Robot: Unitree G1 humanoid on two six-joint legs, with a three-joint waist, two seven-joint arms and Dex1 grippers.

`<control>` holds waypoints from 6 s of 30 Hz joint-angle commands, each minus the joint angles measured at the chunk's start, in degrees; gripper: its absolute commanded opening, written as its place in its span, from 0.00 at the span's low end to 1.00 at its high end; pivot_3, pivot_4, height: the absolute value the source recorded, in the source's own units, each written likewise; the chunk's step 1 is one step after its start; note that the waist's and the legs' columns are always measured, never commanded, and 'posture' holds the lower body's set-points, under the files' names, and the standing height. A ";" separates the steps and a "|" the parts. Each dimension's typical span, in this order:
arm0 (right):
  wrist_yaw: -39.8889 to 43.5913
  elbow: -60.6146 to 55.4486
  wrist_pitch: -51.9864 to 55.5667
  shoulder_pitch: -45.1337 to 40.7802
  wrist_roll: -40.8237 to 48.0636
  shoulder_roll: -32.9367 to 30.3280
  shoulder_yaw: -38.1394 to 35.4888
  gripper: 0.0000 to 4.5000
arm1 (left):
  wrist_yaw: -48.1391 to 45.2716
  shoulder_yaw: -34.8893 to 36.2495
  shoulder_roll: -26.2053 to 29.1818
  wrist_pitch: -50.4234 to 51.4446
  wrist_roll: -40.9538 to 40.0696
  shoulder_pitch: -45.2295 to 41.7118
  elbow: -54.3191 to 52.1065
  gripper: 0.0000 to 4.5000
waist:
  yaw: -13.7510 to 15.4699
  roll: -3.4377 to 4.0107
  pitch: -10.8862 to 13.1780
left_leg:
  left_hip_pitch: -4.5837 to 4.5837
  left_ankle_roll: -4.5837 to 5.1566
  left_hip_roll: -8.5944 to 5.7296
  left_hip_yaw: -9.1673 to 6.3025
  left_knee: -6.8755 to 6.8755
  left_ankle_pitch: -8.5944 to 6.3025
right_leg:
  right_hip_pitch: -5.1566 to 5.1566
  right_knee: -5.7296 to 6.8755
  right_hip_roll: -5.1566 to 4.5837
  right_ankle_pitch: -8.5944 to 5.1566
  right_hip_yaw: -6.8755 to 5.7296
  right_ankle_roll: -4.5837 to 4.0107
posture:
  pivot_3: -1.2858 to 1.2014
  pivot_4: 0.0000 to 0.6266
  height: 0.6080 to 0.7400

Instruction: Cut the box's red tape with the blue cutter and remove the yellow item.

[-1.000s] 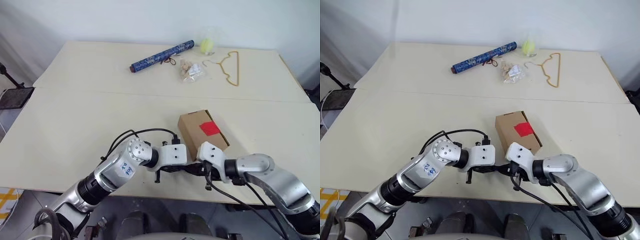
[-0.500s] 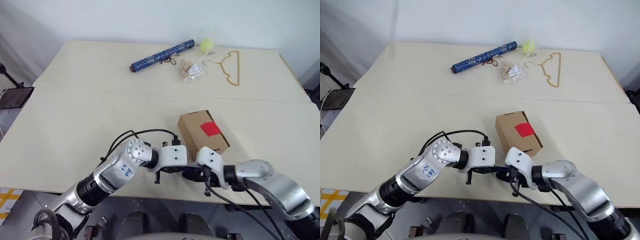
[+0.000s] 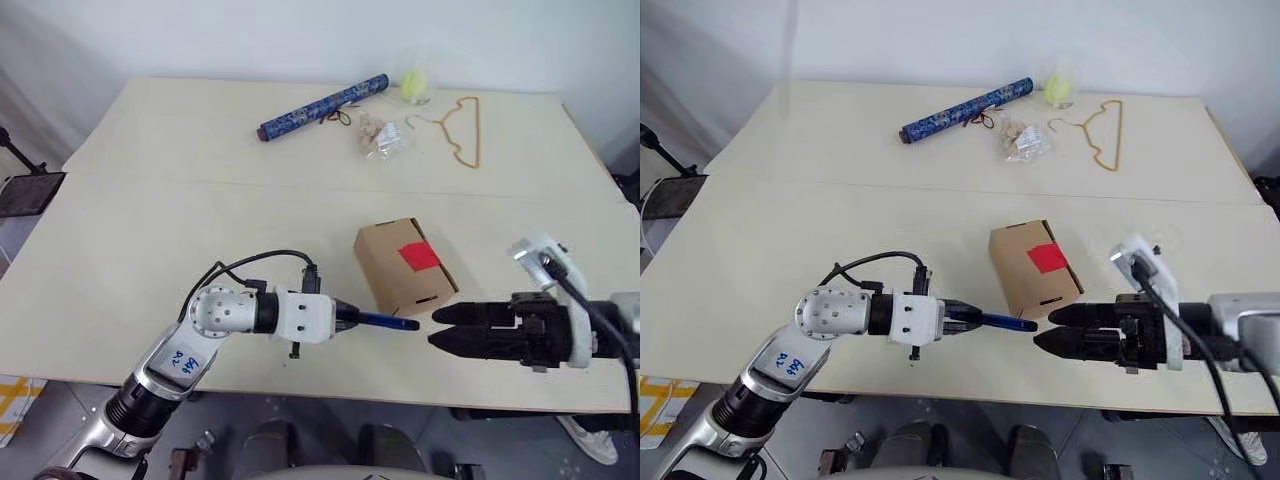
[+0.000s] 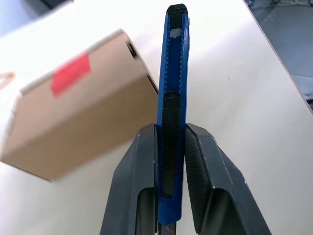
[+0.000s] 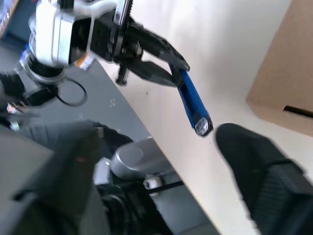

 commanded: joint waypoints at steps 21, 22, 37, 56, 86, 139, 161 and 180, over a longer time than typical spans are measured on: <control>-11.76 8.39 -0.39 -13.96 2.99 9.51 17.40 0.70 | 0.73 -1.90 -5.39 -3.71 3.24 -5.78 1.46 0.09 | 0.15 -0.04 0.08 | -0.28 0.36 -0.39 -0.05 0.09 0.21 | -0.01 0.01 -0.04 0.25 -0.44 0.46 | 0.52 0.24 1.00; -12.27 8.59 -0.59 -13.98 2.99 10.05 17.23 0.62 | 0.75 -1.97 -5.53 -3.68 3.31 -5.81 1.46 0.09 | 0.15 -0.04 0.08 | -0.28 0.36 -0.39 -0.05 0.09 0.21 | 0.00 0.00 -0.04 0.25 -0.44 0.46 | 0.52 0.24 1.00; -15.68 9.26 -0.41 -14.11 2.99 13.69 15.93 0.39 | 0.56 -2.01 -6.85 -3.52 4.02 -6.40 1.99 0.09 | 0.17 -0.04 0.08 | -0.28 0.36 -0.39 -0.06 0.09 0.21 | 0.02 0.01 -0.03 0.25 -0.46 0.46 | 0.52 0.24 1.00; -13.04 9.48 0.74 -14.59 2.99 13.47 17.07 0.04 | 0.93 -2.03 -7.64 -4.12 4.52 -7.18 2.76 0.09 | 0.17 -0.04 0.08 | -0.29 0.36 -0.38 -0.07 0.09 0.21 | 0.02 0.01 -0.04 0.25 -0.46 0.46 | 0.52 0.24 1.00; -10.15 7.44 2.59 21.66 2.99 3.08 -34.97 0.04 | -10.61 19.27 2.92 12.30 -23.33 -11.46 23.41 0.38 | 1.95 0.03 0.22 | -0.30 0.38 -0.47 -0.20 0.01 0.16 | 0.12 -0.23 -0.03 0.30 -0.49 0.53 | 0.52 0.24 1.00; -40.31 19.39 6.09 -42.47 -3.48 1.68 26.19 0.04 | -1.09 -2.32 -25.60 19.77 1.94 -36.67 46.95 0.00 | 0.21 -0.39 0.55 | -1.21 0.60 -0.52 0.08 0.35 0.46 | -0.83 0.08 -0.07 0.79 -0.57 0.85 | 0.52 0.24 1.00; -37.15 21.74 5.98 -41.85 -2.40 2.53 20.81 0.04 | -1.69 -2.03 -25.43 19.01 2.01 -36.35 46.15 0.00 | 0.24 -0.38 0.55 | -1.20 0.60 -0.51 0.09 0.36 0.47 | -0.84 0.11 -0.07 0.85 -0.57 0.89 | 0.52 0.24 1.00; -38.27 19.79 6.66 -37.61 -5.83 5.07 21.22 0.04 | -1.77 -1.85 -24.72 19.32 2.45 -36.43 45.63 0.00 | 0.24 -0.38 0.55 | -1.20 0.60 -0.51 0.10 0.36 0.48 | -0.85 0.15 -0.06 0.86 -0.59 0.92 | 0.52 0.24 1.00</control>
